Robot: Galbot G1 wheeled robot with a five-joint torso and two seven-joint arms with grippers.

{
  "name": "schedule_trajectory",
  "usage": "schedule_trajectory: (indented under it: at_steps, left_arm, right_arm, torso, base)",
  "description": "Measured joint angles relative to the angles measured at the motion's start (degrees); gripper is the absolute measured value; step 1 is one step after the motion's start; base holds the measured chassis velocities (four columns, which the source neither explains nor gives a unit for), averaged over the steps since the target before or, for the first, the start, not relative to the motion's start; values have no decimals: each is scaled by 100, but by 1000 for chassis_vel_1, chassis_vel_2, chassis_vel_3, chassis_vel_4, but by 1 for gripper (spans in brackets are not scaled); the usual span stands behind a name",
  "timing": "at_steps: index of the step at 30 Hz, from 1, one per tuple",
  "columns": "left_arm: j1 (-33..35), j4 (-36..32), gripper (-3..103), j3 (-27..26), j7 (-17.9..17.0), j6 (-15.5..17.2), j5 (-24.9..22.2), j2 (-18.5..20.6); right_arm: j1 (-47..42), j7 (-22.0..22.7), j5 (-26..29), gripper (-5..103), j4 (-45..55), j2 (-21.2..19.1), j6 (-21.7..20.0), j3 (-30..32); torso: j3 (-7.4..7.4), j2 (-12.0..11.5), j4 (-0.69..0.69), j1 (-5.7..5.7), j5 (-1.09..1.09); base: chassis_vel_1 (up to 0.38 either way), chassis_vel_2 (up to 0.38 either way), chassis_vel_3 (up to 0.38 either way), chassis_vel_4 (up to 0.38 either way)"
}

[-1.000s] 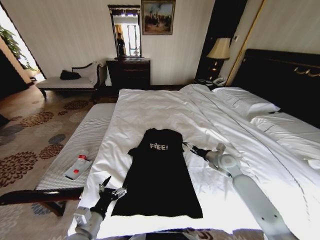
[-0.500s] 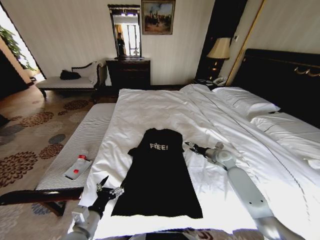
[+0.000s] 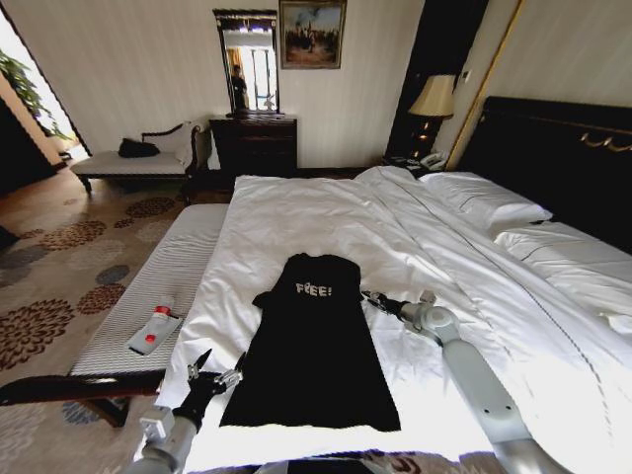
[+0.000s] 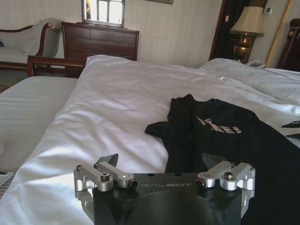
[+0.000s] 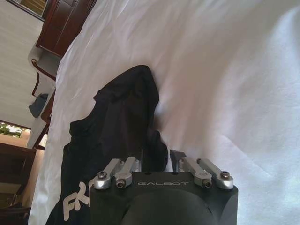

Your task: Fold the clothes on the bed.

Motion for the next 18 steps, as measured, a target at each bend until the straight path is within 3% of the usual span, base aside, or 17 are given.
schedule_trajectory:
  at_steps: [10,18]
  left_arm:
    - [25,-35,100,-28,-31,-6,-11,46]
    - [32,-61,100,-49,-69,-1,-26,73]
  right_arm:
    - [-84,-86,-85,27,-13,60,2,53]
    - [-58,-110,-174,31,-127,134,17,41]
  torso:
    - [0,0,-1,0,0]
    - [0,0,0,0,0]
  base:
    - [0,0,0,0]
    - [0,0,0,0]
